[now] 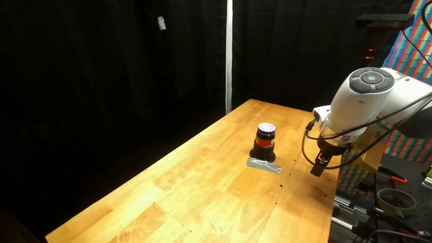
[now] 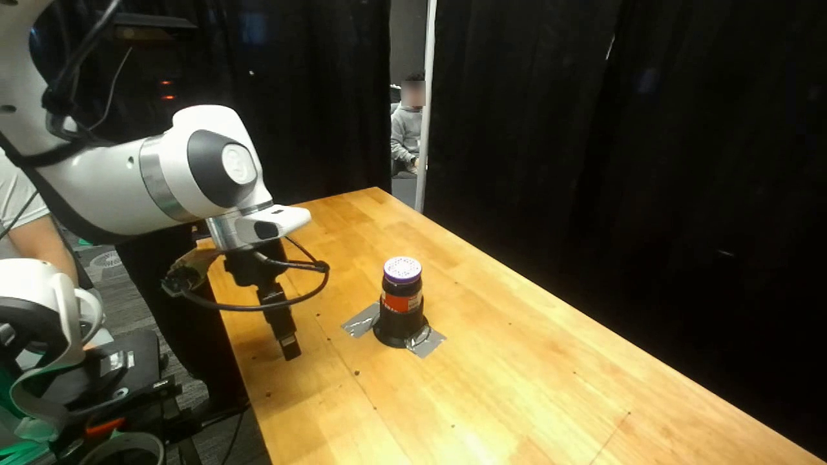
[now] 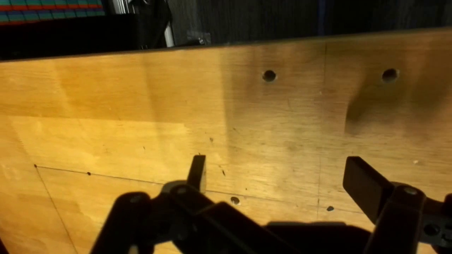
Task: Put a rubber band around the cup
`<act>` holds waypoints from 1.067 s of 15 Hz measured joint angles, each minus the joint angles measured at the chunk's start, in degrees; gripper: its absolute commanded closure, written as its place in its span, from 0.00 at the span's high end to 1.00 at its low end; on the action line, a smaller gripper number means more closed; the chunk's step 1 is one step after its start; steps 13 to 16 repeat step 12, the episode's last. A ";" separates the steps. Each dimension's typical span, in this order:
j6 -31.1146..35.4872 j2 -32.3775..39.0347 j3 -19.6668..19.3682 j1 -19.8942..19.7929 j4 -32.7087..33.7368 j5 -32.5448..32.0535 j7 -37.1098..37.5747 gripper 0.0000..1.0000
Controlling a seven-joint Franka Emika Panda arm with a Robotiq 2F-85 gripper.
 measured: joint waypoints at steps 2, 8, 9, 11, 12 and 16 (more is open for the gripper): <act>-3.78 -0.89 1.23 0.79 1.28 8.78 -8.54 1.00; -22.42 -10.27 2.27 1.88 10.12 29.92 -31.62 1.00; -26.12 -12.09 2.24 1.84 12.11 31.47 -33.89 1.00; -33.85 -15.37 2.12 1.60 16.62 33.93 -36.67 1.00; -36.94 -16.57 2.07 1.43 18.67 34.73 -37.46 1.00; -36.94 -16.57 2.07 1.43 18.67 34.73 -37.46 1.00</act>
